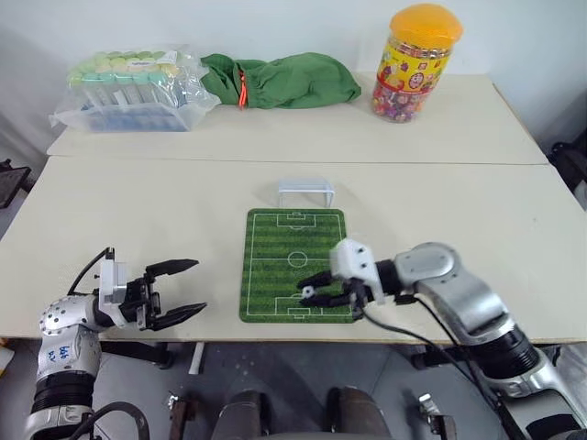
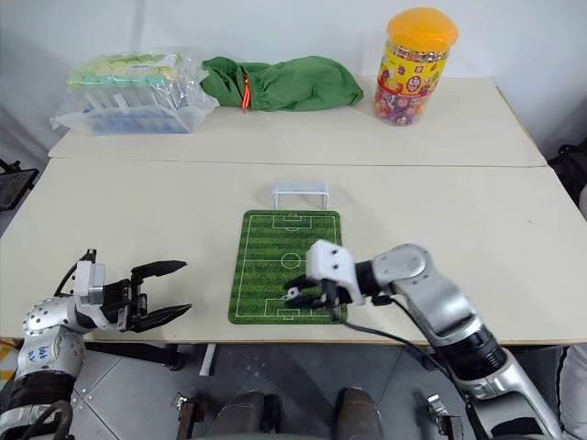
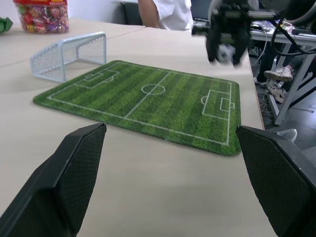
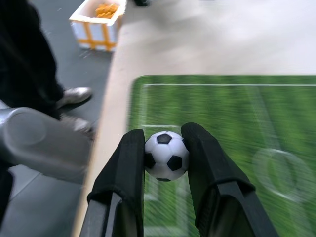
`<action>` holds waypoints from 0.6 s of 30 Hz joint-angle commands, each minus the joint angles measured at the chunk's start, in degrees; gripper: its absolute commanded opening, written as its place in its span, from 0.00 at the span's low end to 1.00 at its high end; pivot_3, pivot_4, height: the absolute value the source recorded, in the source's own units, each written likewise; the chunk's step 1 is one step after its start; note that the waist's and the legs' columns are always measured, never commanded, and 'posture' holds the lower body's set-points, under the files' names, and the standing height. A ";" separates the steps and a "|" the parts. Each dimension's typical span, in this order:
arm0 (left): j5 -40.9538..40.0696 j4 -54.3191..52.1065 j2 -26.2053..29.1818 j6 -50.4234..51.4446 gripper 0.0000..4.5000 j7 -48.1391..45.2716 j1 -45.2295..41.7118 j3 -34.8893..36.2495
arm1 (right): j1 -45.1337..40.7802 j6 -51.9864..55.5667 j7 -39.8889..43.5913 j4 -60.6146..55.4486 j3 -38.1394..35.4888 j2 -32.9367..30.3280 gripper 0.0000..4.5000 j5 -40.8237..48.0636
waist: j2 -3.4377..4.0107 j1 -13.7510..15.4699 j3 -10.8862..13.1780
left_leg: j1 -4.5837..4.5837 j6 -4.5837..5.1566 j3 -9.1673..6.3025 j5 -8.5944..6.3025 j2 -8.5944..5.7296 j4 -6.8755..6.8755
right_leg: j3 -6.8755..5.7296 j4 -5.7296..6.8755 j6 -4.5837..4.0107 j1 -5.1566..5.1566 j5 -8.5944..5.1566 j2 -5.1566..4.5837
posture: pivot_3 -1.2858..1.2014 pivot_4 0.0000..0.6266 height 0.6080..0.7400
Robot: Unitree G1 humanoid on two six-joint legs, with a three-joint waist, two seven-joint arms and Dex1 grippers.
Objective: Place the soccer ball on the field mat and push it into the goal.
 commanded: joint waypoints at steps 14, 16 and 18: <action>-3.10 -5.64 2.52 -1.66 1.00 -3.66 7.57 0.65 | -5.29 -9.28 3.05 13.17 5.98 4.41 0.19 -6.55 | -0.01 -0.32 0.00 | 0.05 -0.07 0.06 -0.06 0.07 -0.02 | 0.02 -0.01 -0.01 -0.01 0.00 0.07 | 0.52 0.24 1.00; -3.14 -5.83 2.46 -1.68 1.00 -3.25 7.63 0.79 | -4.97 -9.83 3.66 13.36 5.91 4.02 0.19 -6.61 | -0.01 -0.34 0.00 | 0.05 -0.07 0.06 -0.06 0.07 -0.02 | 0.02 0.00 -0.01 -0.01 0.00 0.07 | 0.52 0.24 1.00; -3.16 -5.83 2.46 -1.78 1.00 -2.93 7.54 0.85 | -4.66 -10.14 4.16 13.40 5.73 3.72 0.19 -6.60 | -0.01 -0.35 0.00 | 0.05 -0.07 0.06 -0.06 0.07 -0.02 | 0.02 0.00 0.00 -0.01 0.00 0.07 | 0.52 0.24 1.00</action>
